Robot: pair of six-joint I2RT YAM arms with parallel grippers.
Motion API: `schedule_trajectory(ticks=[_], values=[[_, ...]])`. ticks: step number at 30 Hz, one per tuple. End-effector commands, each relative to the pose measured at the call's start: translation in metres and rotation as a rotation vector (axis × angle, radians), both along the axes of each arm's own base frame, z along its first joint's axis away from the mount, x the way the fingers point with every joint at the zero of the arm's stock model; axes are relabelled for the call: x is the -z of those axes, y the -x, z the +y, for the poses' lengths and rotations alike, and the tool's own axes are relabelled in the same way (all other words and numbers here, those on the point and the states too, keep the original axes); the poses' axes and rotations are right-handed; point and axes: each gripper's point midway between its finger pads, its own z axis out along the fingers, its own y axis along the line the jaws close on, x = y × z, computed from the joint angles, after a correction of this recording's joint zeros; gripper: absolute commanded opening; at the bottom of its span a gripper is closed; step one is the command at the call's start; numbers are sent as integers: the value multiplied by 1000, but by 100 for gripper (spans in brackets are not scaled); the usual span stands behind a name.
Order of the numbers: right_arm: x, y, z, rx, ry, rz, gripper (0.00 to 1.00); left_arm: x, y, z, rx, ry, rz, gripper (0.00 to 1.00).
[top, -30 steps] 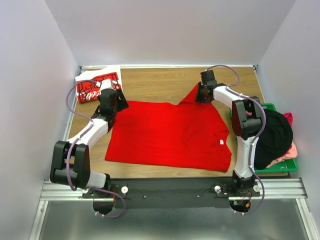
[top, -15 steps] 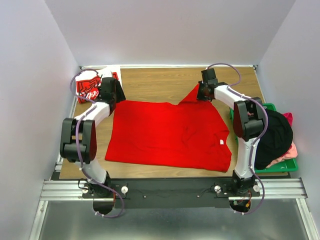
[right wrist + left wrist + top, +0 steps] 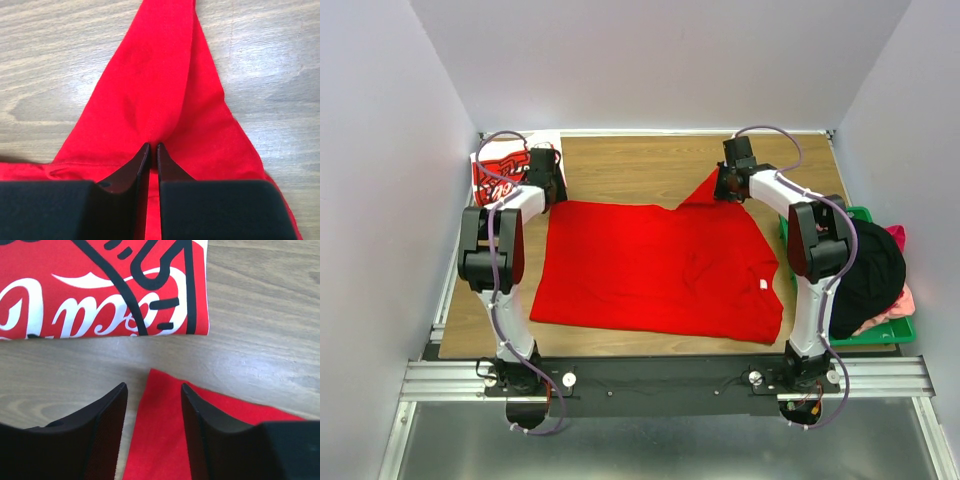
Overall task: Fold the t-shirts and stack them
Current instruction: Fold the tshirt
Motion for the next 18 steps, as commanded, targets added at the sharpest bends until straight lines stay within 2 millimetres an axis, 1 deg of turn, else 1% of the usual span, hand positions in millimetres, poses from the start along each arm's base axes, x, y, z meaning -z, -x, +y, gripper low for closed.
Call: schedule_trajectory(ticks=[1,2,3,4,5,11,15,16,17,18], values=[[-24,5,1,-19,-8,-28,16,13,-4,9,1,-33,57,52],[-24,5,1,-19,-8,-27,16,11,-6,10,-2,-32,54,50],[-25,6,1,-21,-10,-27,16,14,-8,9,2,-32,60,45],[-26,5,1,-21,-13,-30,16,15,-9,8,8,-29,62,43],[-26,6,2,-23,-16,-29,16,21,-7,8,11,-28,82,43],[-27,7,4,-31,-23,-29,16,35,-1,8,14,-30,124,42],[-29,8,5,-36,-29,-29,16,36,-4,6,18,-21,119,42],[-29,8,5,-36,-30,-29,16,36,-4,6,19,-22,121,41],[-30,9,5,-37,-31,-30,16,36,-5,6,19,-22,118,36],[-31,9,5,-38,-30,-32,16,37,-4,6,20,-23,121,33]])
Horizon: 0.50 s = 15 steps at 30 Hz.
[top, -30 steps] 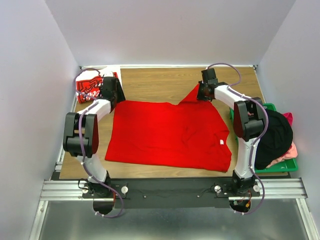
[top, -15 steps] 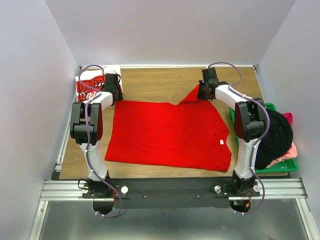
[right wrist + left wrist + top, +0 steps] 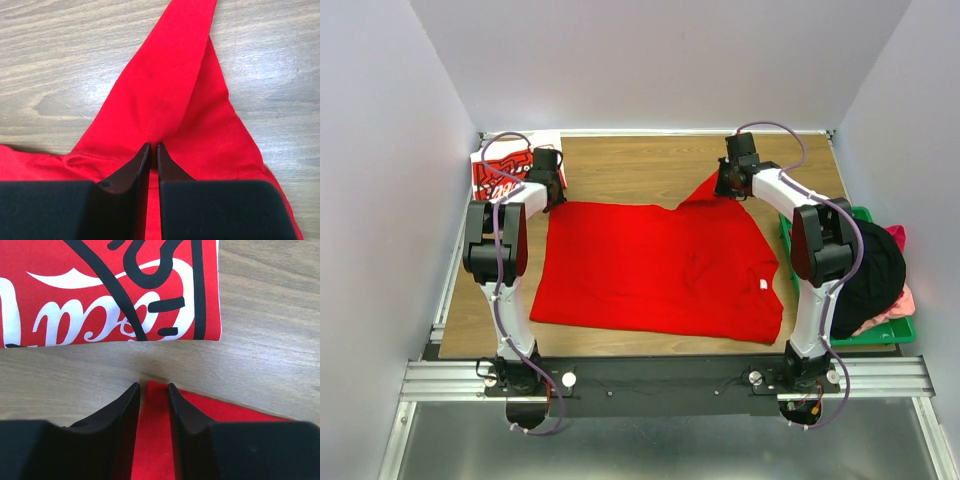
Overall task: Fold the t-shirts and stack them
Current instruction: Fold the tshirt
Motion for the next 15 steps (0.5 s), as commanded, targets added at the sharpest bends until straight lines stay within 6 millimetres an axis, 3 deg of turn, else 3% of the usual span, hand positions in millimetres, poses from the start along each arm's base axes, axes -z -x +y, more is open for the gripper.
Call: schedule_trajectory(ticks=[1,6,10,12,14,15], values=[[-11,8,1,-25,-8,-1,16,13,3,2,10,0,42,25],[-21,8,4,-37,-19,-17,11,18,4,-2,31,14,50,0],[-25,12,1,-41,-1,-7,11,11,4,-1,26,11,27,0],[-25,15,0,-45,3,3,1,0,3,0,23,11,-7,0],[-27,18,1,-50,-5,5,1,-8,4,-1,23,17,-34,0],[-28,19,1,-51,-6,6,0,-23,0,-1,16,26,-79,0]])
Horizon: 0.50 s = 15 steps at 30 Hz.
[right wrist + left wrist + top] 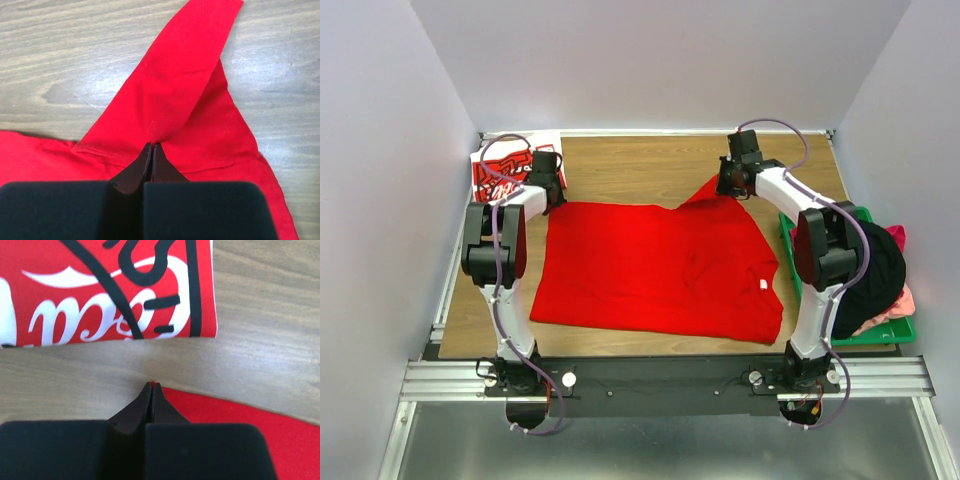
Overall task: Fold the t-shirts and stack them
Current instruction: Fold the tshirt
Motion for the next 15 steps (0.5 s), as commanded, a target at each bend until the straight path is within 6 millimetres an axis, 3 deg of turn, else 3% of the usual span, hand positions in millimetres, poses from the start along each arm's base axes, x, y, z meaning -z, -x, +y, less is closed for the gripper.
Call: schedule_trajectory(ticks=[1,2,12,15], values=[[-13,14,0,-27,-6,15,0,-21,7,1,-3,24,-63,0],[-14,18,1,-30,-5,17,0,-34,7,0,-7,30,-97,0],[-28,65,4,-56,-12,52,1,-72,39,-12,-27,154,-277,0],[-33,81,-3,-35,27,55,0,-69,56,-12,-33,168,-274,0]])
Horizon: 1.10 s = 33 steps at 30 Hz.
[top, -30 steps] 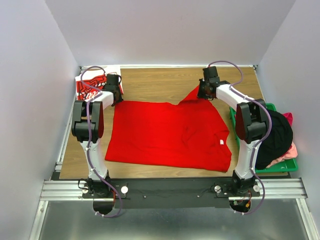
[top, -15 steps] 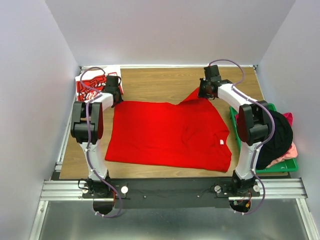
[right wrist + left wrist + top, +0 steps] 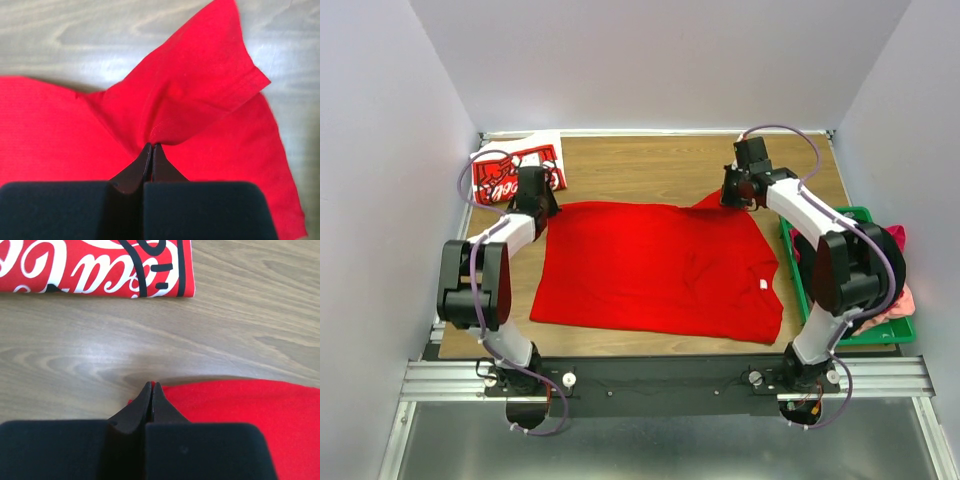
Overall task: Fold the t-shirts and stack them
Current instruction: Fold the tshirt
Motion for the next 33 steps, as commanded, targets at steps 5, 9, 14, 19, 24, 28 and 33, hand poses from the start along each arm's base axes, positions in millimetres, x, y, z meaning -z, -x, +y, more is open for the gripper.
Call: schedule_trajectory(ticks=[5,9,14,19,24,28,33], values=[[-8,59,-10,10,93,63,0,-31,22,-3,-21,71,-121,0],[-11,86,-12,16,119,90,0,-30,44,-1,-46,86,-124,0],[-13,112,-11,14,140,118,0,-30,65,-2,-62,119,-130,0],[-22,135,-15,26,174,130,0,-31,85,-4,-81,162,-145,0],[-36,150,-25,48,194,128,0,-43,101,-2,-125,208,-201,0],[-44,162,-23,36,188,132,0,-54,108,2,-151,216,-233,0],[-42,182,-18,17,205,167,0,-56,117,7,-176,212,-234,0]])
